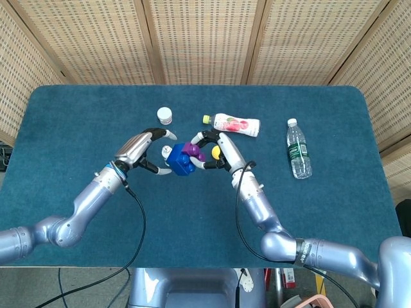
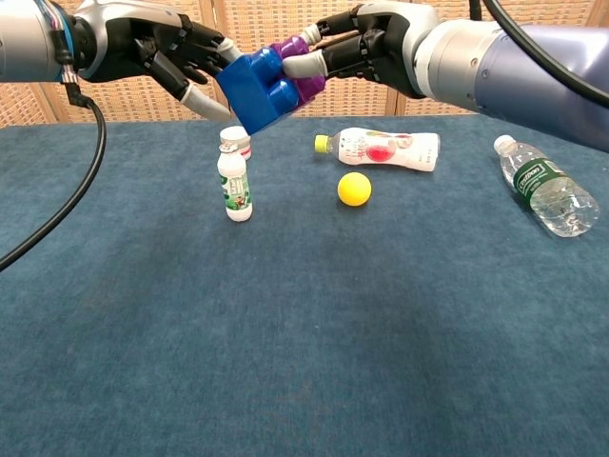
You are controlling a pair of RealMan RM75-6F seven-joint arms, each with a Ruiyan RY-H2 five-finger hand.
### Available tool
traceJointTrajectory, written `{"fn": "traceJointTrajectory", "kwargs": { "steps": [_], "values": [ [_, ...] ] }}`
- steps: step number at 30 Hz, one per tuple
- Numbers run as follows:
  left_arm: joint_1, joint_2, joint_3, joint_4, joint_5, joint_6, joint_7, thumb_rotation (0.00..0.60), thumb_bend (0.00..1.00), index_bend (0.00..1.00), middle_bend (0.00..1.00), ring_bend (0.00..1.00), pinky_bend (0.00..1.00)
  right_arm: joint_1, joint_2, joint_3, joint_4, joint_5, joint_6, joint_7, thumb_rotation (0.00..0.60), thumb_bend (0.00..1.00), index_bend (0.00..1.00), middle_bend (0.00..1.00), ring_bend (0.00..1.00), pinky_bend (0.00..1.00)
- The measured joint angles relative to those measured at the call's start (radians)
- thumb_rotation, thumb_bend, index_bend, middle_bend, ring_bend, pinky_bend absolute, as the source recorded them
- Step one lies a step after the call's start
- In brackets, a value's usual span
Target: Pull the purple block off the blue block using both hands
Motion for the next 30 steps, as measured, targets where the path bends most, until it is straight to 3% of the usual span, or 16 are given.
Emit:
{"fn": "traceJointTrajectory", "kwargs": {
  "steps": [10, 19, 25, 30],
  "values": [
    [-0.088, 0.102, 0.031, -0.098, -0.183, -0.022, 0.101, 0.6, 0.0, 0.28, 0.24, 0.12, 0.04, 0.006, -0.001, -0.003, -0.003, 0.016, 0.006, -0.012, 0.6, 0.43, 0.64, 0.63, 0.39, 0.03],
    [-0.121, 0.074, 0.044, -0.104, -0.225, 0.015, 0.114, 0.6, 0.0, 0.31, 0.3, 0.16, 0.06, 0.01, -0.006, -0.003, -0.008, 0.024, 0.011, -0.015, 0.6, 0.43, 0.64, 0.64, 0.39, 0.03],
    [-0.131, 0.059, 0.05, -0.115, -0.24, 0.074, 0.138, 0.6, 0.0, 0.38, 0.39, 0.22, 0.09, 0.007, -0.005, -0.005, -0.015, 0.023, 0.01, -0.012, 0.6, 0.43, 0.64, 0.64, 0.39, 0.03],
    [-0.133, 0.043, 0.051, -0.121, -0.247, 0.117, 0.154, 0.6, 0.07, 0.46, 0.46, 0.28, 0.13, 0.004, -0.003, -0.006, -0.023, 0.019, 0.01, -0.007, 0.6, 0.43, 0.64, 0.64, 0.39, 0.03]
  ]
}}
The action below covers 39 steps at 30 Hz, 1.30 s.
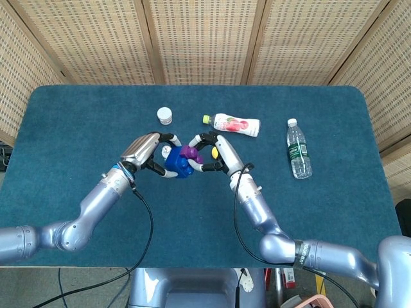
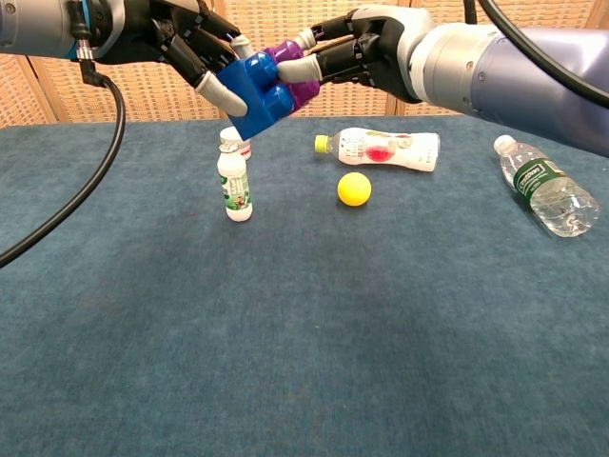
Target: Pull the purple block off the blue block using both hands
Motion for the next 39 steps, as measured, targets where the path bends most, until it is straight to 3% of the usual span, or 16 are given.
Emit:
{"fn": "traceJointTrajectory", "kwargs": {
  "steps": [12, 26, 32, 39],
  "values": [
    [0.015, -0.038, 0.001, 0.02, 0.0, 0.066, 0.027, 0.6, 0.15, 0.53, 0.51, 0.32, 0.16, -0.01, 0.012, 0.001, 0.007, 0.003, -0.005, 0.013, 0.6, 0.43, 0.65, 0.64, 0.39, 0.03],
    [0.084, 0.06, 0.031, 0.05, 0.059, -0.003, 0.01, 0.6, 0.15, 0.53, 0.51, 0.32, 0.16, -0.058, 0.088, -0.001, -0.002, -0.003, -0.019, 0.038, 0.6, 0.43, 0.65, 0.64, 0.39, 0.03],
    [0.129, 0.107, 0.068, 0.044, 0.173, 0.001, 0.026, 0.6, 0.15, 0.52, 0.51, 0.32, 0.16, -0.078, 0.125, -0.053, 0.007, -0.04, -0.027, 0.0, 0.6, 0.43, 0.65, 0.64, 0.39, 0.03],
    [0.221, 0.149, 0.156, 0.044, 0.396, 0.099, 0.102, 0.6, 0.15, 0.52, 0.51, 0.32, 0.16, -0.101, 0.173, -0.183, 0.027, -0.183, -0.031, -0.122, 0.6, 0.43, 0.65, 0.64, 0.39, 0.03]
  ]
}}
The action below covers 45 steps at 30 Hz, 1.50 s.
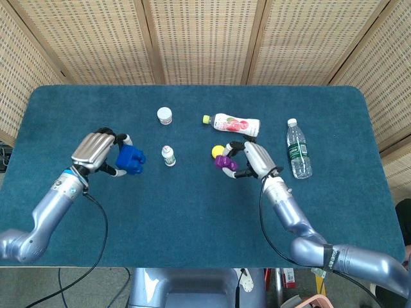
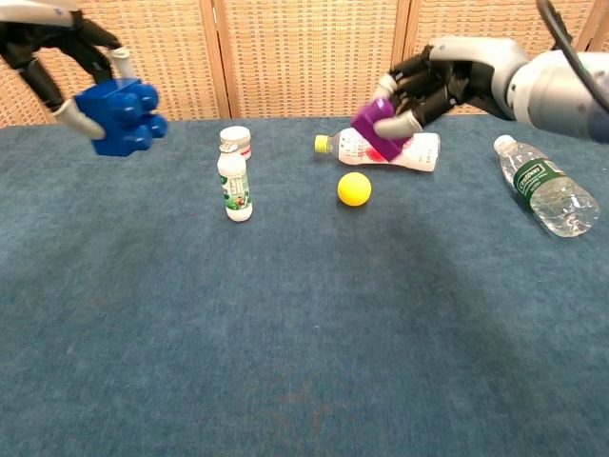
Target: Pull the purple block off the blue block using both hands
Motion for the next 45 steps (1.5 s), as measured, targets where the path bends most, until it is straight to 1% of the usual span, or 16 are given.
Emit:
{"fn": "traceJointTrajectory", "kwargs": {
  "steps": [6, 7, 8, 9, 10, 11, 12, 13, 15, 18, 23, 28, 33, 36, 38, 45],
  "values": [
    [0.099, -0.018, 0.075, 0.047, 0.133, 0.109, 0.061, 0.6, 0.15, 0.52, 0.49, 0.32, 0.15, -0.023, 0.023, -0.113, 0.032, -0.144, 0.019, -0.108, 0.6, 0.43, 0.65, 0.64, 0.39, 0.03],
    [0.109, -0.028, 0.08, 0.058, 0.141, 0.116, 0.061, 0.6, 0.15, 0.52, 0.47, 0.32, 0.14, -0.025, 0.024, -0.123, 0.038, -0.159, 0.024, -0.12, 0.6, 0.39, 0.61, 0.6, 0.39, 0.03],
    [0.114, -0.036, 0.082, 0.067, 0.145, 0.119, 0.06, 0.6, 0.15, 0.48, 0.4, 0.29, 0.12, -0.028, 0.024, -0.132, 0.045, -0.172, 0.028, -0.131, 0.6, 0.34, 0.54, 0.54, 0.37, 0.03],
    [0.118, -0.044, 0.083, 0.076, 0.147, 0.121, 0.059, 0.6, 0.13, 0.42, 0.29, 0.23, 0.1, -0.03, 0.024, -0.143, 0.053, -0.188, 0.033, -0.145, 0.6, 0.22, 0.4, 0.43, 0.33, 0.03],
    [0.122, -0.058, 0.086, 0.088, 0.147, 0.12, 0.056, 0.6, 0.09, 0.3, 0.18, 0.15, 0.07, -0.03, 0.025, -0.151, 0.058, -0.199, 0.034, -0.159, 0.6, 0.1, 0.24, 0.29, 0.25, 0.03],
    [0.124, -0.067, 0.087, 0.094, 0.145, 0.114, 0.053, 0.6, 0.04, 0.15, 0.06, 0.06, 0.04, -0.029, 0.026, -0.16, 0.062, -0.207, 0.034, -0.176, 0.6, 0.05, 0.14, 0.2, 0.18, 0.04],
    [0.126, -0.073, 0.087, 0.098, 0.142, 0.105, 0.049, 0.6, 0.01, 0.05, 0.01, 0.01, 0.01, -0.028, 0.029, -0.171, 0.067, -0.216, 0.033, -0.203, 0.6, 0.01, 0.05, 0.1, 0.1, 0.03],
    [0.127, -0.078, 0.088, 0.099, 0.136, 0.089, 0.041, 0.6, 0.0, 0.01, 0.0, 0.0, 0.0, -0.027, 0.033, -0.18, 0.068, -0.221, 0.031, -0.226, 0.6, 0.0, 0.01, 0.04, 0.05, 0.03],
    [0.13, -0.081, 0.086, 0.098, 0.132, 0.064, 0.019, 0.6, 0.0, 0.0, 0.0, 0.0, 0.0, -0.024, 0.049, -0.194, 0.063, -0.228, 0.026, -0.282, 0.6, 0.0, 0.0, 0.0, 0.01, 0.02],
    [0.14, -0.078, 0.076, 0.09, 0.143, 0.061, -0.025, 0.6, 0.0, 0.0, 0.0, 0.0, 0.0, -0.024, 0.081, -0.205, 0.044, -0.24, 0.031, -0.326, 0.6, 0.0, 0.0, 0.0, 0.0, 0.0],
    [0.196, -0.032, 0.064, 0.055, 0.218, 0.135, -0.102, 0.6, 0.0, 0.0, 0.0, 0.0, 0.0, -0.054, 0.122, -0.211, 0.019, -0.323, 0.092, -0.277, 0.6, 0.0, 0.0, 0.0, 0.0, 0.0],
    [0.287, 0.012, 0.059, 0.031, 0.265, 0.28, -0.156, 0.6, 0.0, 0.0, 0.0, 0.0, 0.0, -0.112, 0.155, -0.24, 0.064, -0.52, 0.239, -0.148, 0.6, 0.0, 0.0, 0.0, 0.0, 0.0],
    [0.395, 0.039, 0.059, 0.02, 0.295, 0.426, -0.201, 0.6, 0.0, 0.0, 0.0, 0.0, 0.0, -0.202, 0.188, -0.283, 0.201, -0.681, 0.45, -0.027, 0.6, 0.0, 0.0, 0.0, 0.0, 0.0],
    [0.47, 0.044, 0.071, 0.013, 0.313, 0.512, -0.223, 0.6, 0.0, 0.0, 0.0, 0.0, 0.0, -0.283, 0.221, -0.307, 0.257, -0.7, 0.527, 0.019, 0.6, 0.0, 0.0, 0.0, 0.0, 0.0],
    [0.529, 0.044, 0.089, 0.008, 0.333, 0.569, -0.239, 0.6, 0.0, 0.0, 0.0, 0.0, 0.0, -0.324, 0.239, -0.319, 0.248, -0.693, 0.554, 0.021, 0.6, 0.0, 0.0, 0.0, 0.0, 0.0],
    [0.655, 0.04, 0.16, 0.003, 0.412, 0.637, -0.281, 0.6, 0.0, 0.0, 0.0, 0.0, 0.0, -0.503, 0.297, -0.366, 0.102, -0.649, 0.669, 0.076, 0.6, 0.0, 0.0, 0.0, 0.0, 0.0]
  ]
}}
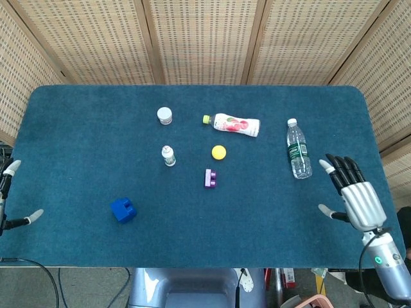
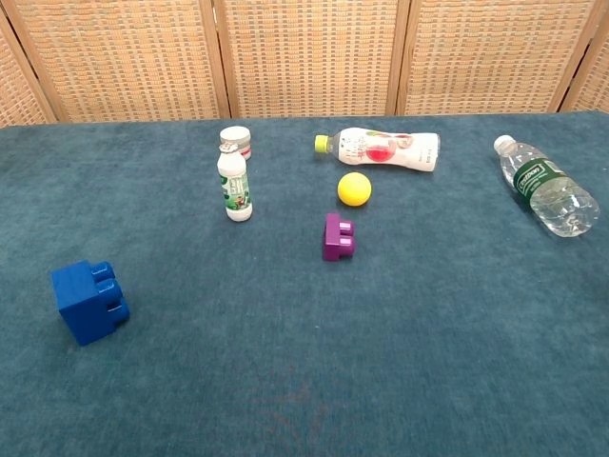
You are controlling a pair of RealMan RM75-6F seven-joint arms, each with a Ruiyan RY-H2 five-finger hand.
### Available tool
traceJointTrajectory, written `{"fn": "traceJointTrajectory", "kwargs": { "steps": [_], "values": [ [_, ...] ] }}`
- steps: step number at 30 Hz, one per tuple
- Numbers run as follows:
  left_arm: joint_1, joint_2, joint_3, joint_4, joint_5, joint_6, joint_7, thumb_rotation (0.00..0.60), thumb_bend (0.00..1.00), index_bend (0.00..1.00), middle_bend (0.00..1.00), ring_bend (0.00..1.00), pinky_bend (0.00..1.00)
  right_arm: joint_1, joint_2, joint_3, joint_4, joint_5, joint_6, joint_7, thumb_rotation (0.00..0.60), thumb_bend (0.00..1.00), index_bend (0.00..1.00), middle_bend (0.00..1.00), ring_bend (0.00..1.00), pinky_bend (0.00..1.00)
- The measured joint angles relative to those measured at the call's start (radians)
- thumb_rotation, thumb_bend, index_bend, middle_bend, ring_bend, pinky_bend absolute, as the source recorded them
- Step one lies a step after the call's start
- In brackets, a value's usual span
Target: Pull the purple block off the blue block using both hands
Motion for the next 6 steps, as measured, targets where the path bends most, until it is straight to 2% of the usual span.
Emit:
{"fn": "traceJointTrajectory", "kwargs": {
  "steps": [6],
  "values": [
    [0.045, -0.045, 0.015, 0.065, 0.075, 0.051, 0.006, 0.6, 0.0, 0.0, 0.0, 0.0, 0.0, -0.119, 0.015, -0.023, -0.066, 0.044, 0.076, -0.028, 0.6, 0.0, 0.0, 0.0, 0.0, 0.0]
  ]
}}
